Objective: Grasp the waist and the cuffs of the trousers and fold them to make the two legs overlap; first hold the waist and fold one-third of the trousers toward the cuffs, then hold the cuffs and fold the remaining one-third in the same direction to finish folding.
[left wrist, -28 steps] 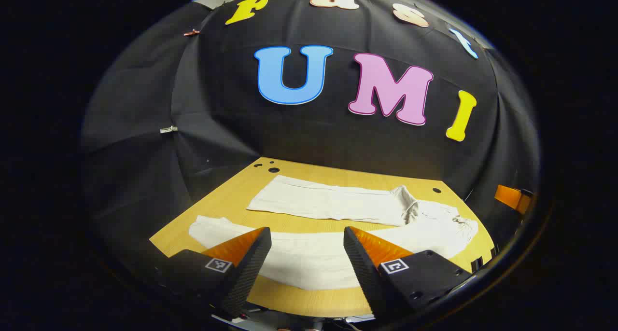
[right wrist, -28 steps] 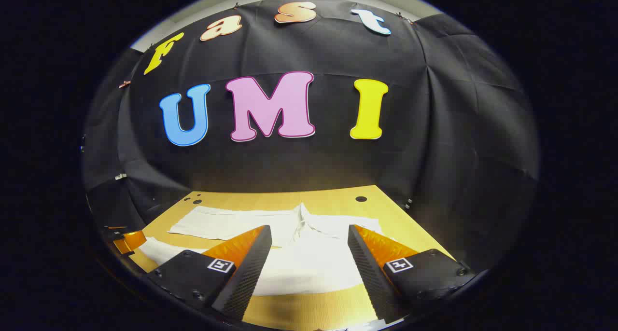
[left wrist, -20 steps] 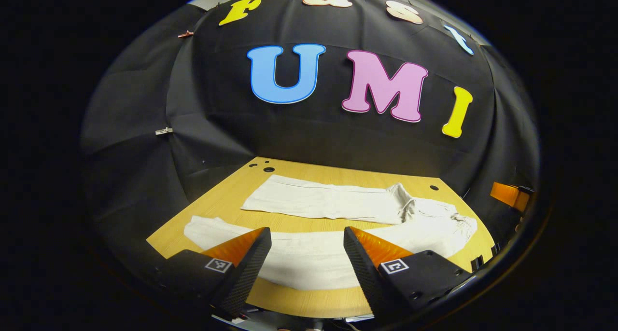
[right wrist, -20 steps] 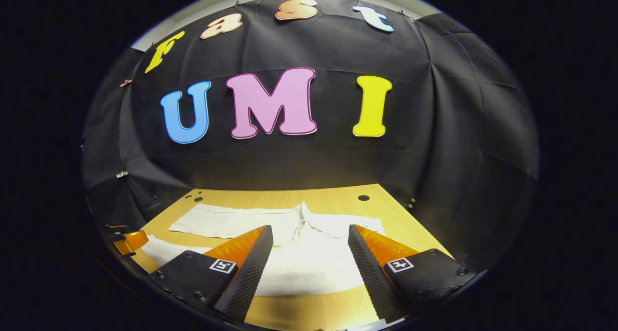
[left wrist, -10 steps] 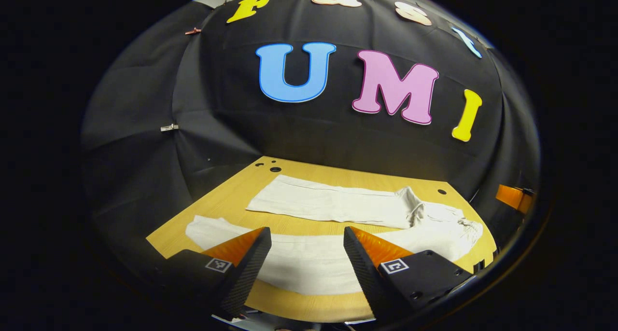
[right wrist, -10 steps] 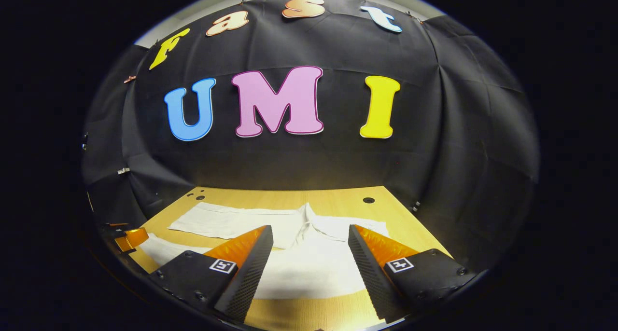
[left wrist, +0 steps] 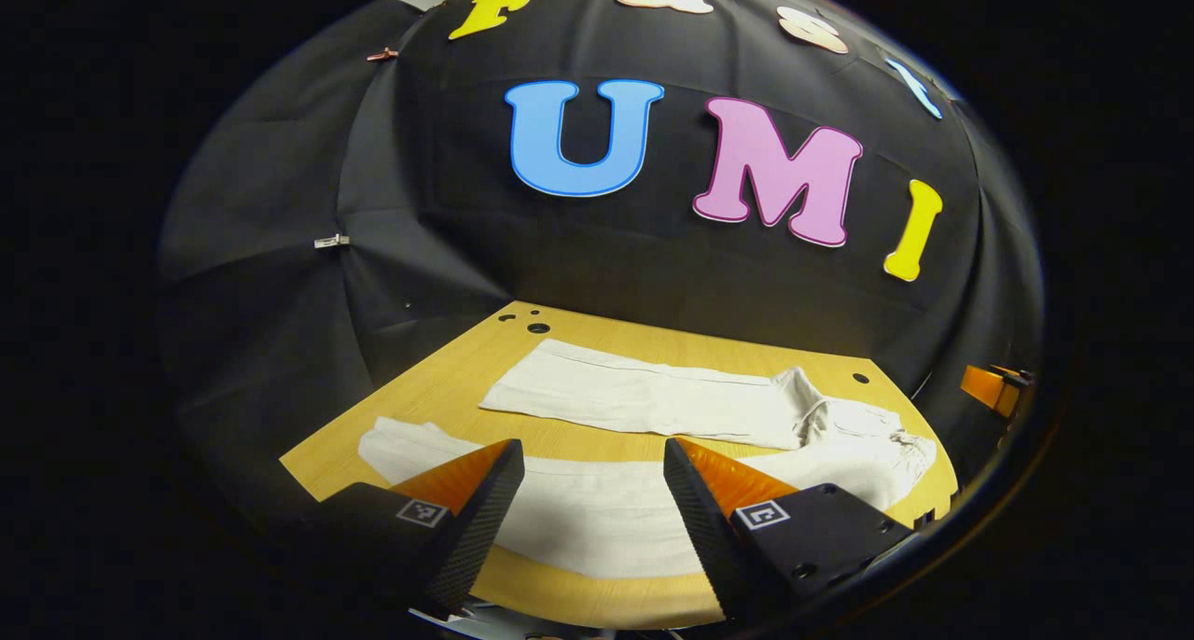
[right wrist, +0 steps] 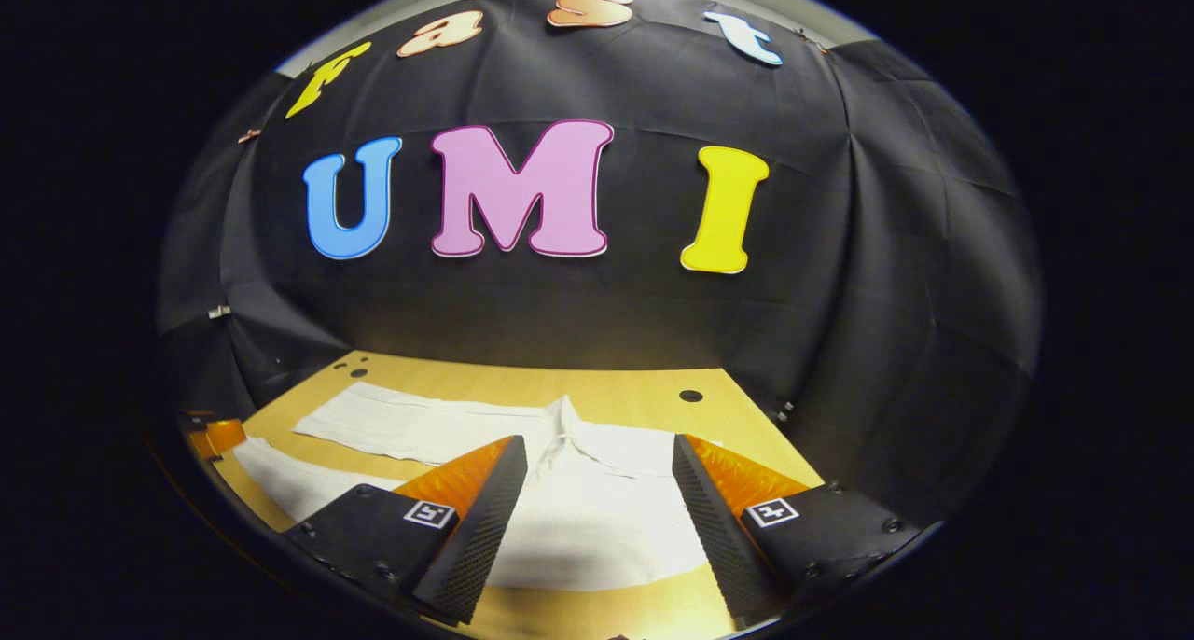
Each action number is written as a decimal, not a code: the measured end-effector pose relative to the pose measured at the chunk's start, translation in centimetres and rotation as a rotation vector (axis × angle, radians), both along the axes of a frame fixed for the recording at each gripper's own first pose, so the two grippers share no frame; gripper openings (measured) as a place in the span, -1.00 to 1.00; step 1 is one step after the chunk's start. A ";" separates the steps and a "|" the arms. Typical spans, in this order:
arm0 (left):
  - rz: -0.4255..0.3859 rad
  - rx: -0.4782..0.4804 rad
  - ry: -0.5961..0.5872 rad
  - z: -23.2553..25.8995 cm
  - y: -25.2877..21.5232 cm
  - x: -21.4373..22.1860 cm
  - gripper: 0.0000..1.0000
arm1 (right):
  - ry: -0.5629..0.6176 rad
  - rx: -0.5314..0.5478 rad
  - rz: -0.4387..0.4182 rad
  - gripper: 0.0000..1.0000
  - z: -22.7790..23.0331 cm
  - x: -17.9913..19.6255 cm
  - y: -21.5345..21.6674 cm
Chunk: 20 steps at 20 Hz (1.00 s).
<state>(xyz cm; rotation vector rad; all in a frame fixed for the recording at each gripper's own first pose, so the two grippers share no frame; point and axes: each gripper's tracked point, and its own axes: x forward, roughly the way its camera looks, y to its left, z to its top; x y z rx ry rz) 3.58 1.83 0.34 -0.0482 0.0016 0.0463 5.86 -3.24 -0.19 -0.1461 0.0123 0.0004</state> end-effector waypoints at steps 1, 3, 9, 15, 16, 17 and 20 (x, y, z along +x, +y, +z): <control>0.006 -0.005 0.007 0.0 0.3 0.2 0.92 | 0.005 -0.039 -0.003 0.95 -0.2 0.5 -0.8; 0.036 -0.039 0.039 -0.5 1.3 0.3 0.92 | 0.017 -0.116 0.004 0.96 -0.2 1.2 -2.1; 0.107 -0.081 0.036 0.4 3.8 1.0 0.92 | 0.109 -0.366 0.113 0.95 -3.0 3.5 -5.3; 0.183 -0.075 0.054 -0.6 5.5 0.6 0.92 | 0.204 -0.733 0.268 0.95 -7.3 5.7 -9.0; 0.196 -0.076 0.060 -0.9 5.7 0.5 0.92 | 0.231 -0.798 0.296 0.95 -8.3 5.7 -9.7; 0.210 -0.078 0.063 -1.1 5.9 0.4 0.92 | 0.261 -0.843 0.324 0.96 -9.4 5.7 -10.2; 0.236 -0.080 0.072 -1.8 5.9 0.1 0.92 | 0.325 -0.957 0.396 0.95 -12.6 6.7 -12.1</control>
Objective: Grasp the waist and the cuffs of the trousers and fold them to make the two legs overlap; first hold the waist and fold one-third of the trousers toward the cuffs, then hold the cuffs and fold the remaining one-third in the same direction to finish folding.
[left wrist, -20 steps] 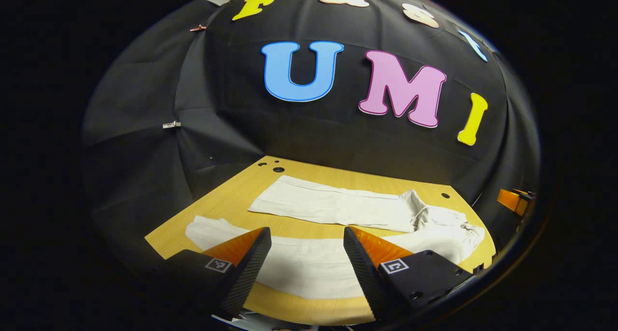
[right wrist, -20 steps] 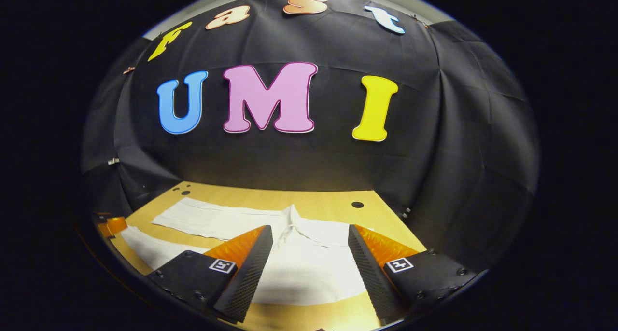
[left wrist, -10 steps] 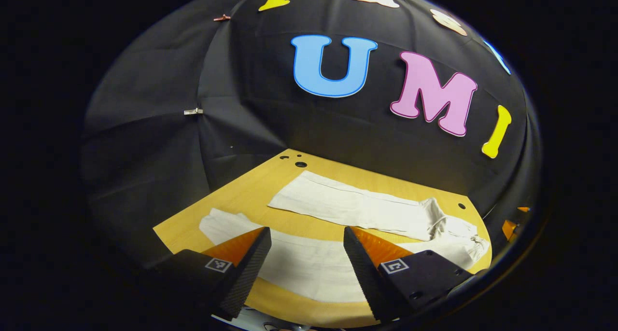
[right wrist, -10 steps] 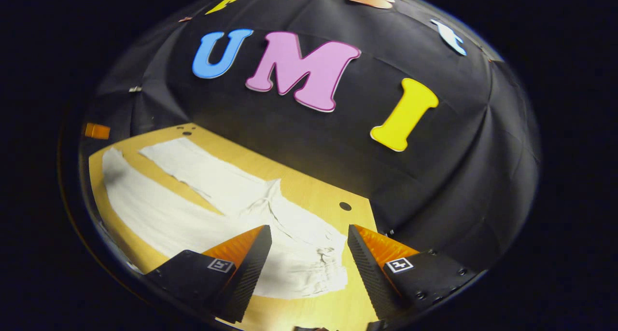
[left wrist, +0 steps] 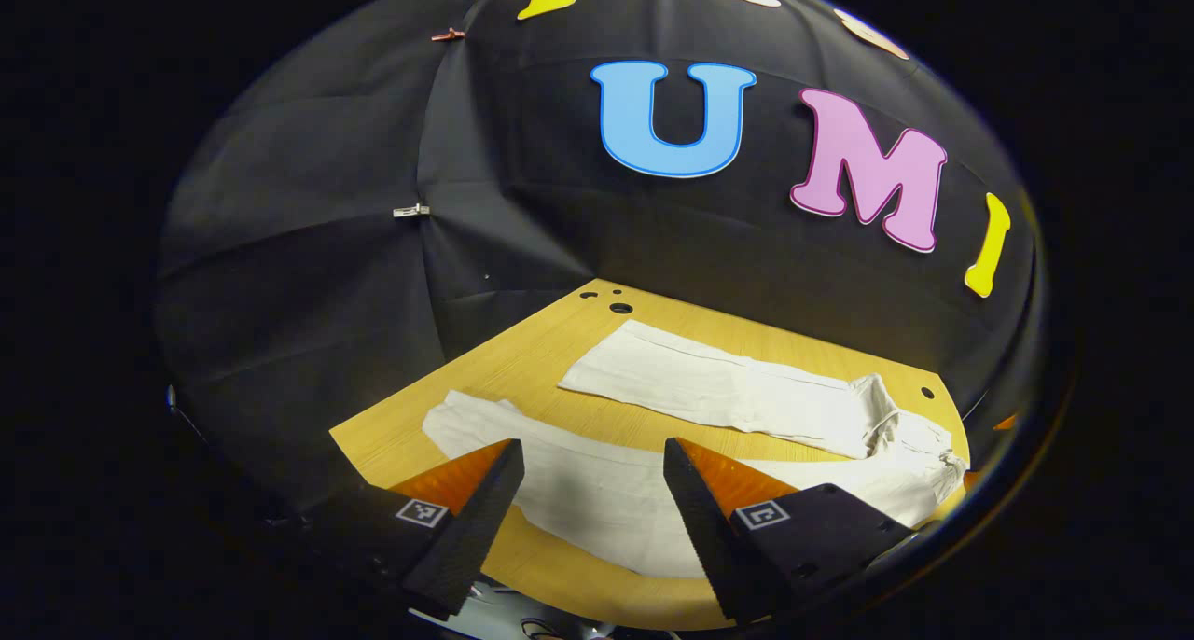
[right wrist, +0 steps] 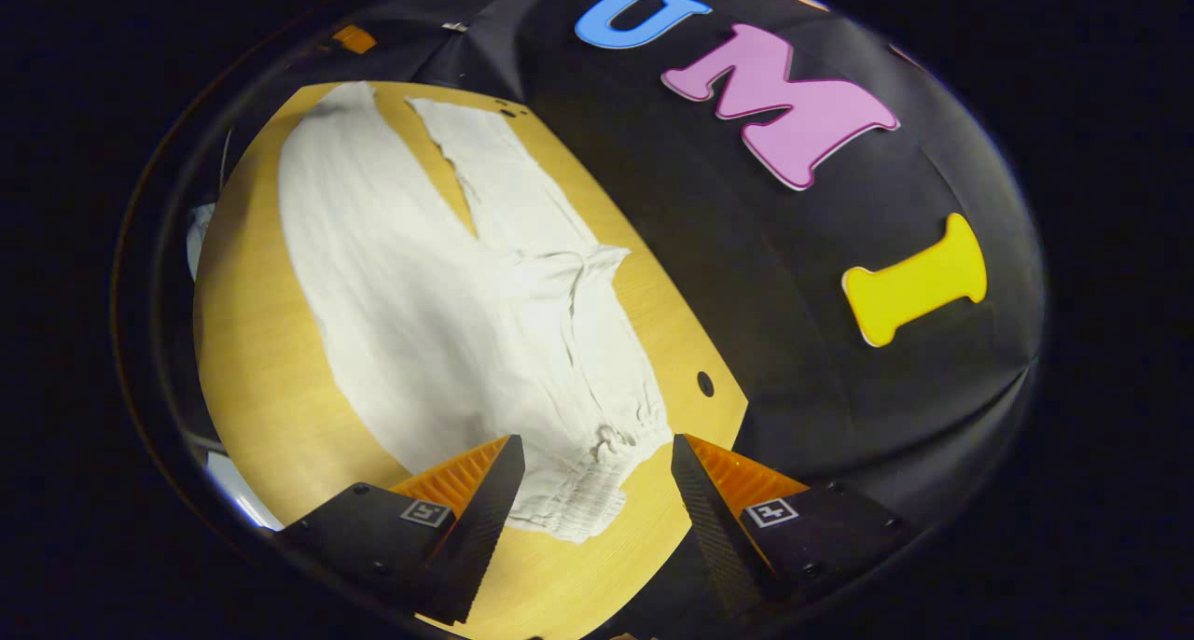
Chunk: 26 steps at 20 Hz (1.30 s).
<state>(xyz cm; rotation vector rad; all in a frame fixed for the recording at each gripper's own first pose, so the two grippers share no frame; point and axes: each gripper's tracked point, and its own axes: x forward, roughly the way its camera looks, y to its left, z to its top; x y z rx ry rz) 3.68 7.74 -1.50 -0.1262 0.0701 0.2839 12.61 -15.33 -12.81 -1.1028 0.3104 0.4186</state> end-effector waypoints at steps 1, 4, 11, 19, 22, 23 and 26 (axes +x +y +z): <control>0.008 0.004 0.007 -0.2 0.0 0.0 0.92 | 0.021 -0.045 0.019 0.96 -0.9 0.2 -0.8; 0.026 0.018 0.030 -0.9 0.2 -0.1 0.92 | 0.076 -0.174 0.082 0.95 -3.3 0.7 -2.8; 0.083 0.044 0.082 -2.0 0.9 -0.7 0.92 | 0.142 -0.440 0.220 0.96 -7.9 1.6 -6.2; 0.122 0.048 0.119 -3.3 2.6 -1.3 0.92 | 0.034 -0.540 0.257 0.72 -6.9 0.4 -3.7; 0.121 0.089 0.160 -4.7 3.8 -0.5 0.92 | 0.075 -0.522 0.215 0.56 -7.4 0.7 -3.6; 0.109 0.121 0.181 -5.4 4.4 -0.2 0.94 | 0.095 -0.518 0.199 0.43 -7.6 0.9 -3.7; 0.056 0.310 0.272 -7.4 6.7 0.4 0.95 | 0.158 -0.516 0.170 0.07 -8.1 0.6 -4.1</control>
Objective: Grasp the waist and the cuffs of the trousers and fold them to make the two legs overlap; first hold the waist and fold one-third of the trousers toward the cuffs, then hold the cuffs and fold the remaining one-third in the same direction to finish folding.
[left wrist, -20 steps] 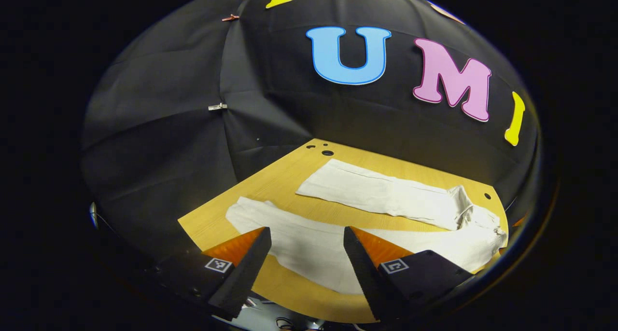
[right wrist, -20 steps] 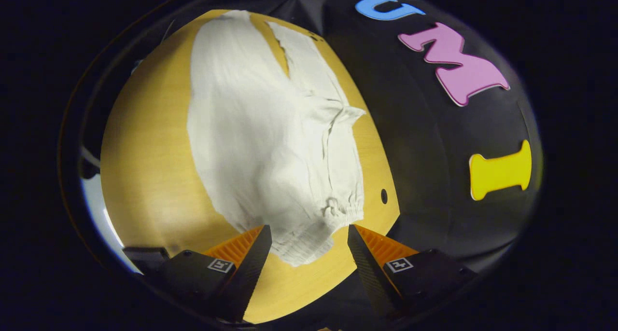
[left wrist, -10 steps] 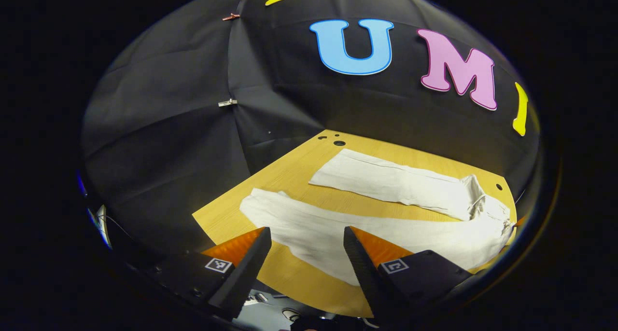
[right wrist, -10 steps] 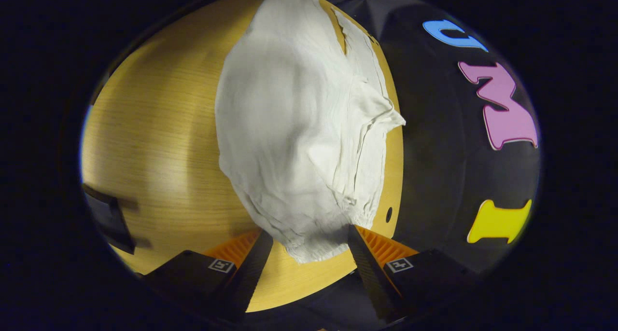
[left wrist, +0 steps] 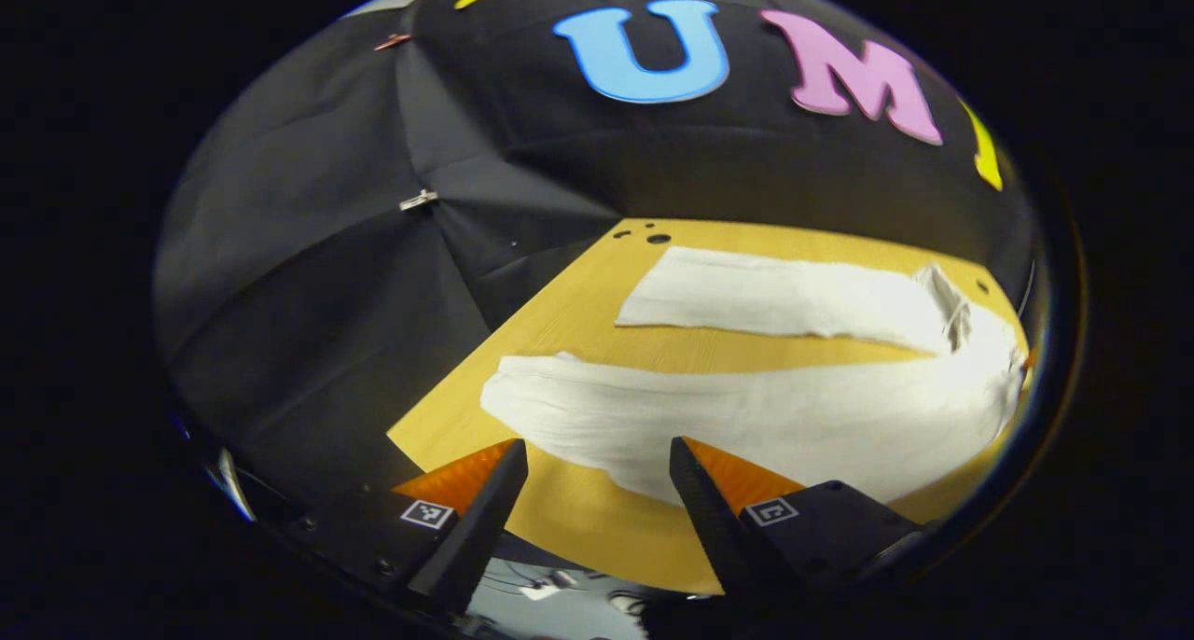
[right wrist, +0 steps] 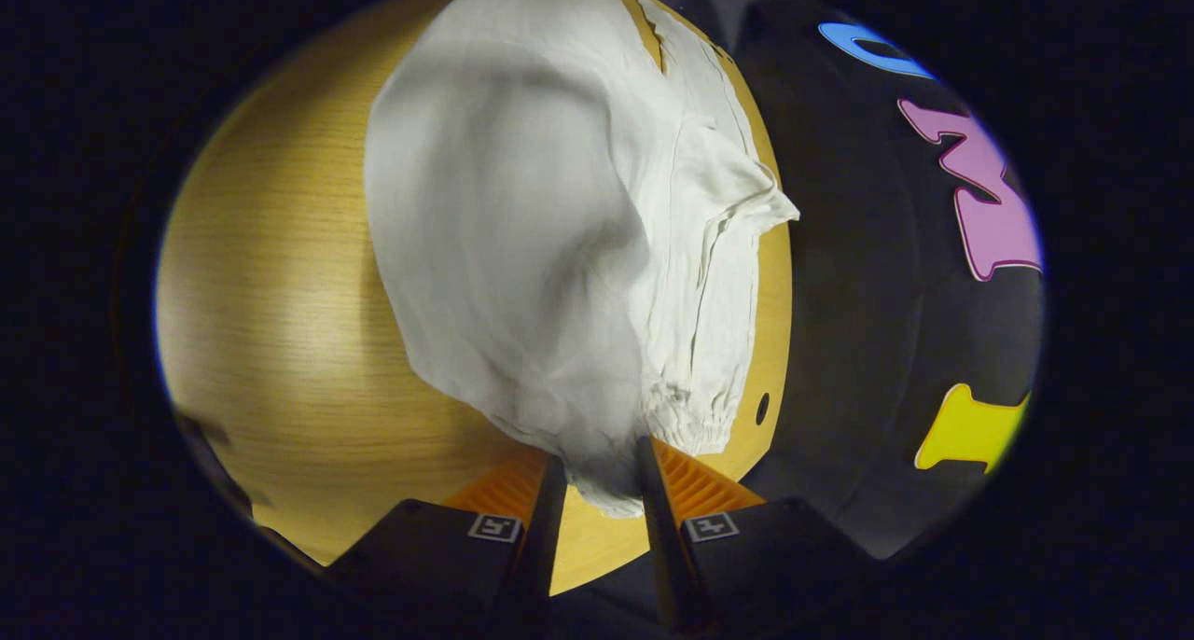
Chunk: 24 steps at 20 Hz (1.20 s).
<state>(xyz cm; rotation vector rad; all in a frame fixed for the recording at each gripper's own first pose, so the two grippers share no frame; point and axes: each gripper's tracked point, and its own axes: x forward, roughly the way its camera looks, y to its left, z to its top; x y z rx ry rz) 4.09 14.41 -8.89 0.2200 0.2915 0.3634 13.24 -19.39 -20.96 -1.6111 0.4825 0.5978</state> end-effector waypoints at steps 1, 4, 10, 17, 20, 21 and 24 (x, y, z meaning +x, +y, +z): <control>-0.021 0.074 0.045 -0.6 1.2 0.2 0.94 | 0.018 -0.002 -0.014 -0.26 -0.1 -0.1 -0.2; -0.099 0.290 0.154 -1.9 4.6 0.5 0.94 | 0.075 0.007 -0.065 -0.64 -0.5 -0.6 -0.5; -0.189 0.597 0.363 -4.0 11.5 3.1 0.93 | 0.214 0.000 -0.131 -0.95 -0.7 -2.1 -1.1; -0.444 0.985 0.493 -4.3 11.7 7.6 0.85 | 0.188 -0.062 -0.099 -0.86 -0.6 -2.1 -1.2; -0.566 1.093 0.581 -4.7 10.9 8.9 0.75 | 0.194 -0.059 -0.111 -0.86 -0.6 -2.0 -1.3; -0.596 1.109 0.605 -5.1 10.7 9.1 0.54 | 0.193 -0.059 -0.112 -0.86 -0.6 -2.0 -1.2; -0.614 1.109 0.624 -5.3 10.6 9.5 0.15 | 0.192 -0.054 -0.115 -0.86 -0.5 -2.0 -1.3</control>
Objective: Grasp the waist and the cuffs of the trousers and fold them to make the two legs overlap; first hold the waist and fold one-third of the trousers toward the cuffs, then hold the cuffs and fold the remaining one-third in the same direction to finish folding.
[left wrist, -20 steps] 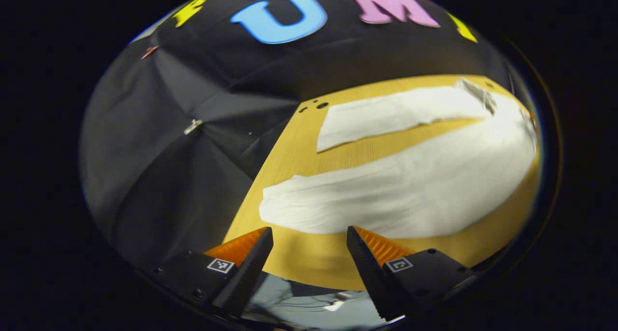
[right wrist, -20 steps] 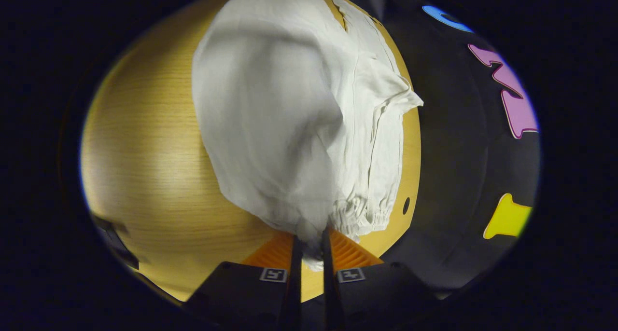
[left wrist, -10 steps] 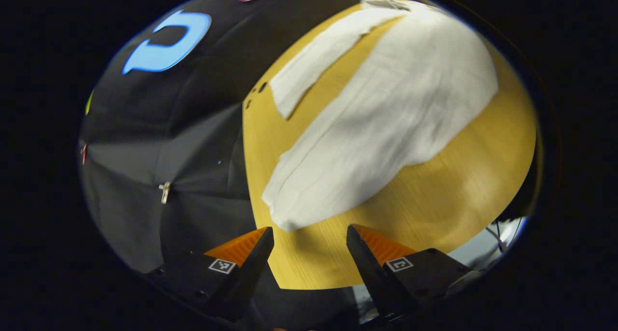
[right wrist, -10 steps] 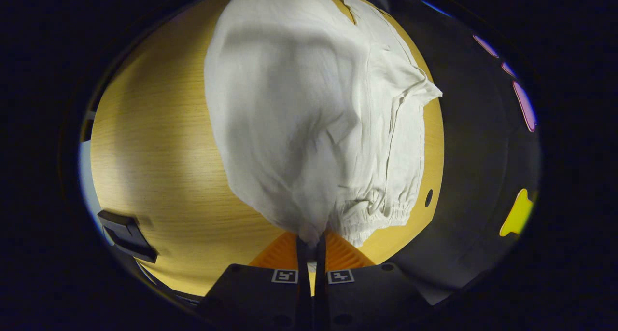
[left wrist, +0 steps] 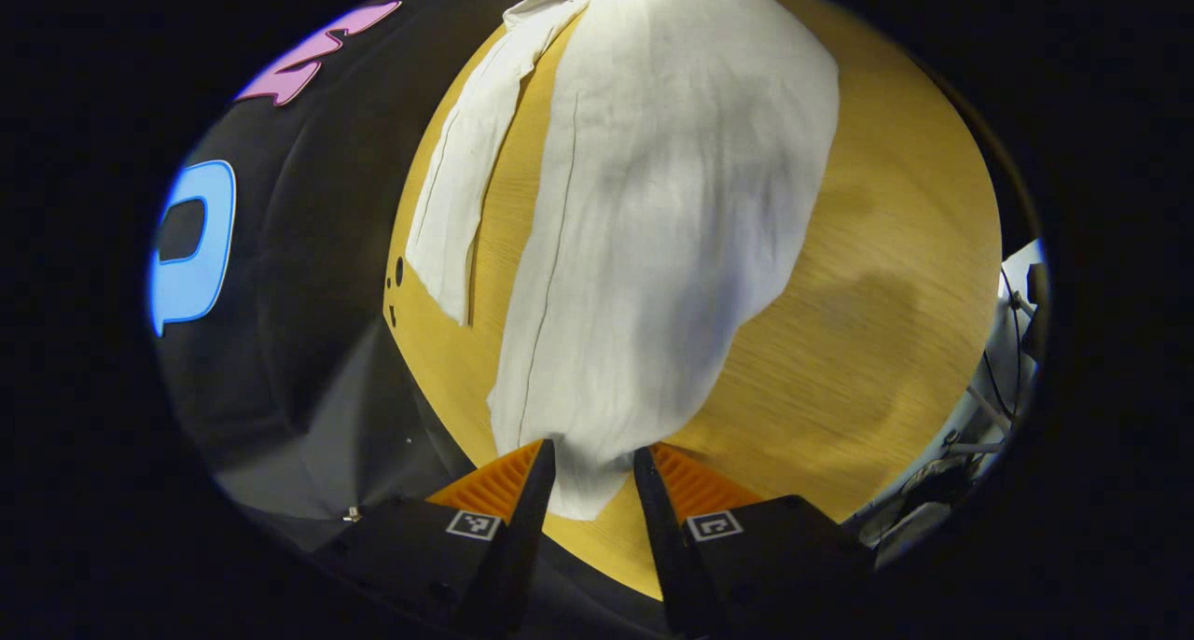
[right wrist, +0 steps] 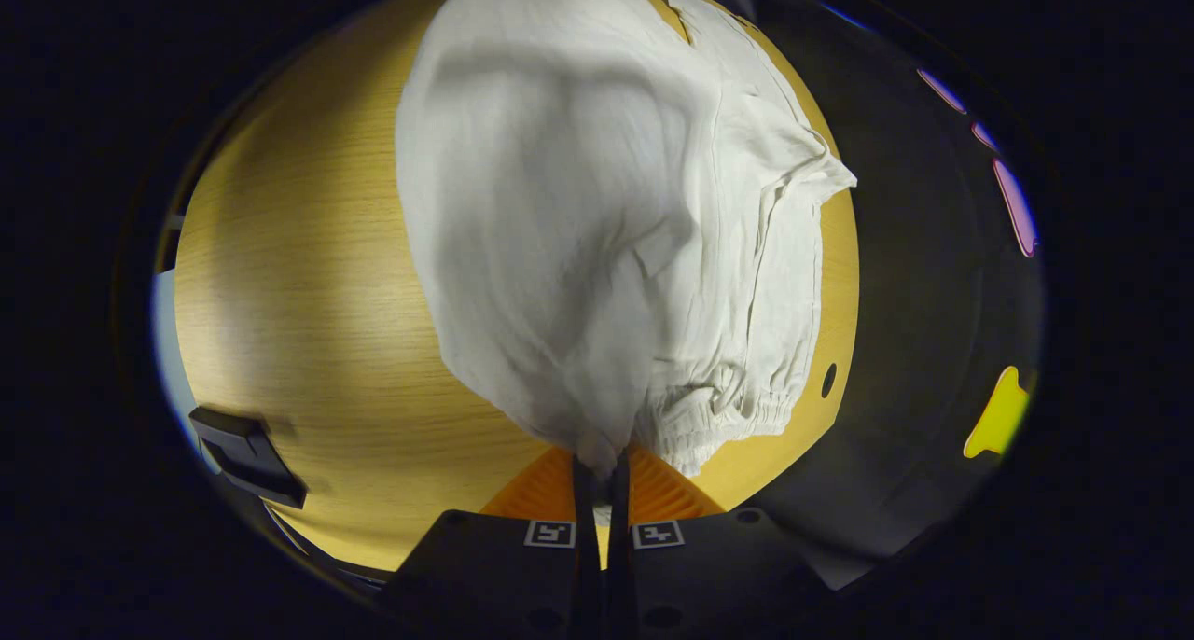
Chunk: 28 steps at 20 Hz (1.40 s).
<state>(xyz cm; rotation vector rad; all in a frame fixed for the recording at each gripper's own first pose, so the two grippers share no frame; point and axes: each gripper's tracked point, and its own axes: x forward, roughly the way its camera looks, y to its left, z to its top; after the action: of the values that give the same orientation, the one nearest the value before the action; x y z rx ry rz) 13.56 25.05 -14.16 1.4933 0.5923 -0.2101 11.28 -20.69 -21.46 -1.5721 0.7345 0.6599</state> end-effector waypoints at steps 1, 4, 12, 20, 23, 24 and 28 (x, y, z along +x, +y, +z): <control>0.010 -0.006 0.004 -0.2 0.0 0.1 0.00 | 0.000 0.004 -0.004 -0.86 0.0 0.0 0.0; 0.032 -0.016 0.007 -0.7 0.0 0.8 -0.41 | -0.008 0.018 -0.015 -0.85 0.0 0.2 -0.1; 0.178 -0.228 -0.110 0.7 -0.7 0.5 -0.89 | -0.080 0.170 -0.144 -0.86 2.6 0.5 -0.6; 0.312 -0.506 -0.394 10.7 -0.4 4.1 -0.89 | -0.248 0.539 -0.461 -0.86 9.5 4.1 -1.0; 0.329 -0.576 -0.419 13.3 -0.8 6.4 -0.90 | -0.284 0.648 -0.552 -0.86 12.3 5.3 0.3; 0.290 -0.558 -0.382 13.2 -1.3 7.1 -0.90 | -0.282 0.674 -0.575 -0.86 12.4 5.5 0.6; 0.089 -0.386 -0.081 7.2 -4.7 6.2 -0.89 | -0.257 0.600 -0.517 -0.86 11.5 5.5 0.9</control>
<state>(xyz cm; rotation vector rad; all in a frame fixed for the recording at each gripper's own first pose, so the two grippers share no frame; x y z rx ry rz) 19.74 20.30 -6.95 1.0951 0.5181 -0.1816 16.73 -19.79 -9.94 -0.8434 0.6345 0.2471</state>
